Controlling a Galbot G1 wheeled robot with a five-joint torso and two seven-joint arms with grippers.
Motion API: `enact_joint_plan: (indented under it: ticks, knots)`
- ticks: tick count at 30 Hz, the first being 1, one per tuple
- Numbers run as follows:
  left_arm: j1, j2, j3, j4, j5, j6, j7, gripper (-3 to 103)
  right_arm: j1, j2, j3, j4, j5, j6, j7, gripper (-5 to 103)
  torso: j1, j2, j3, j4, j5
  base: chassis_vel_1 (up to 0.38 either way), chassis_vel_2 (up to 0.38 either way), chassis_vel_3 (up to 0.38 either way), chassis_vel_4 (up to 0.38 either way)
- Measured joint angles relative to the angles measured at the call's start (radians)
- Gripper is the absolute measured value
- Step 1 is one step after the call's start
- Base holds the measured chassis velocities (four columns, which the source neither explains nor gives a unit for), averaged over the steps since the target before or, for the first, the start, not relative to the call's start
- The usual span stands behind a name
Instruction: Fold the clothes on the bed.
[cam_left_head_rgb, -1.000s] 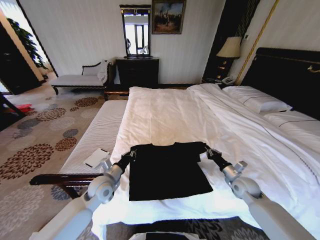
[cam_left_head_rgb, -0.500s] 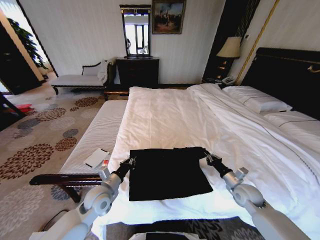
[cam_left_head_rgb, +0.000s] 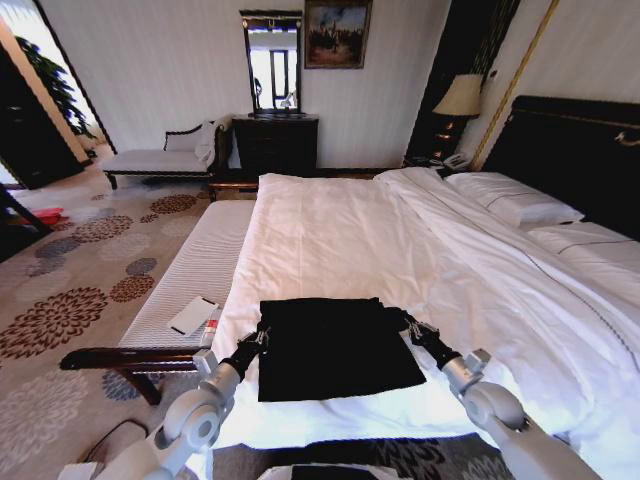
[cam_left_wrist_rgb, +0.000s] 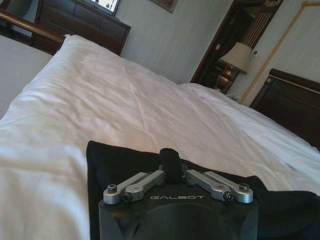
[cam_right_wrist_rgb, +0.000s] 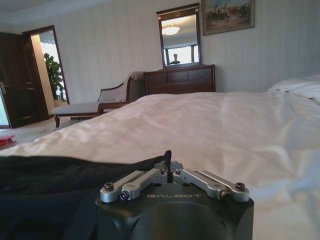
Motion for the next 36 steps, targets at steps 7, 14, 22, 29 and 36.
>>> enact_joint_plan:
  ticks: [7, 14, 22, 29, 36]
  knots:
    - [0.011, -0.008, 0.006, 0.025, 0.022, -0.006, 0.003, 0, -0.028, 0.007, 0.005, -0.009, -0.023, 0.009, -0.009, 0, 0.000, 0.000, 0.000, 0.0002, -0.0002, 0.000, 0.000, 0.000, 0.000]
    - [0.026, -0.018, 0.017, 0.032, 0.031, -0.008, 0.002, 0, -0.050, 0.014, 0.005, -0.008, -0.042, 0.012, -0.012, 0, 0.000, 0.000, 0.000, 0.0001, -0.0001, 0.000, 0.000, 0.000, 0.000]
    - [0.060, -0.025, 0.025, 0.044, 0.082, -0.008, 0.007, -2, -0.075, 0.028, 0.008, -0.025, -0.078, 0.023, -0.020, 0, 0.000, 0.000, 0.000, 0.0001, -0.0001, 0.000, 0.000, 0.000, 0.000]
    - [0.059, -0.013, 0.016, 0.017, 0.099, 0.013, -0.005, 24, -0.101, 0.025, 0.039, 0.009, -0.057, 0.021, -0.024, 27, 0.000, 0.000, 0.000, 0.0001, -0.0002, 0.000, 0.000, 0.000, 0.000]
    - [0.079, 0.015, -0.003, -0.050, 0.126, 0.029, -0.005, 46, -0.152, 0.002, 0.105, 0.070, -0.020, 0.003, -0.023, 48, 0.000, 0.000, 0.000, 0.0001, -0.0002, 0.000, 0.000, 0.000, 0.000]
